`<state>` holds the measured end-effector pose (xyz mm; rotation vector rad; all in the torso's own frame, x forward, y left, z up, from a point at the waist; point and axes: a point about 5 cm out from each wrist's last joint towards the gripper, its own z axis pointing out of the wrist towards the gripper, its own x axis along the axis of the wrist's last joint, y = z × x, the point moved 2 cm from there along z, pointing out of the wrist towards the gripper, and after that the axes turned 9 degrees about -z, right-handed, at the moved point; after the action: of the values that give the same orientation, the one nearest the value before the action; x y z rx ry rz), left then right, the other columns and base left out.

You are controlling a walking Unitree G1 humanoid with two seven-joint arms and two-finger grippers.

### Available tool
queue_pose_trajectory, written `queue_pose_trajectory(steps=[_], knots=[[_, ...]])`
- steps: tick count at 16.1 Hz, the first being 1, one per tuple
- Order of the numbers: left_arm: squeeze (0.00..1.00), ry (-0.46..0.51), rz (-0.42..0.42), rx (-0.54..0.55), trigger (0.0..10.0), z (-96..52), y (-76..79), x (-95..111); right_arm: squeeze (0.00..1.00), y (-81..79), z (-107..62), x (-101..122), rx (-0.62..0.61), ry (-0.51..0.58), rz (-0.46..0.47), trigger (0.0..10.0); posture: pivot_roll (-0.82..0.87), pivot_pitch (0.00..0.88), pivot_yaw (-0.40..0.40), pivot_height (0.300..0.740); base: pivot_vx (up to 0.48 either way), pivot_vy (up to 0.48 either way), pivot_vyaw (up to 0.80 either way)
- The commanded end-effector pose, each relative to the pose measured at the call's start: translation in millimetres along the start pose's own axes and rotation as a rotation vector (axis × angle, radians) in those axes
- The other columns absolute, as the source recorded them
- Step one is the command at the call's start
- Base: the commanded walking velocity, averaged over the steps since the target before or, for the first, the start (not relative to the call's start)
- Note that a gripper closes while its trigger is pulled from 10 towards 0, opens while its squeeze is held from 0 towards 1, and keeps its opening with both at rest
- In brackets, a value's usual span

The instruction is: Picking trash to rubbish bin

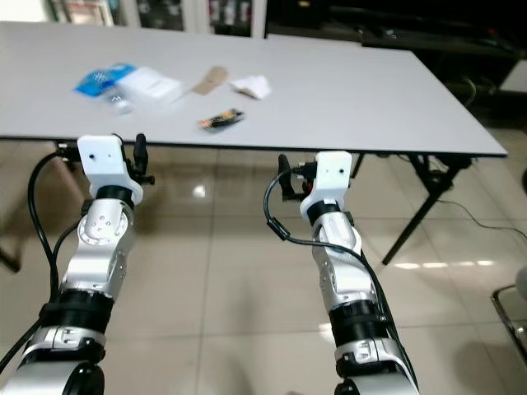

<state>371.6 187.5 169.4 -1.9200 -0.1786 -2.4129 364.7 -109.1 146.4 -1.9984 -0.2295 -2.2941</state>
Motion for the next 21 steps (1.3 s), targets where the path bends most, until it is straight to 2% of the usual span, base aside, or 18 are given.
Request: queue_pose_trajectory(steps=[1, 11, 21], knots=[[0.00, -0.008, -0.010, -0.037, 10.0, -0.1, 12.7, -0.5, 0.00, 14.2, -2.3, -0.7, -0.036, -0.006, -0.008, 10.0, 0.00, 0.028, -0.085, 0.740, 0.420, 0.000, 0.00], [0.00, -0.017, -0.006, -0.045, 10.0, -0.7, 13.4, -2.1, 0.00, 13.7, -2.5, -1.0, -0.031, -0.004, -0.009, 10.0, 0.00, 0.012, -0.082, 0.740, 0.420, 0.000, 0.00], [0.00, -0.032, -0.009, -0.074, 10.0, -3.1, 19.0, -6.8, 0.00, 6.0, -3.1, -3.1, -0.009, -0.004, -0.002, 10.0, 0.00, 0.000, -0.078, 0.740, 0.421, 0.000, 0.00]])
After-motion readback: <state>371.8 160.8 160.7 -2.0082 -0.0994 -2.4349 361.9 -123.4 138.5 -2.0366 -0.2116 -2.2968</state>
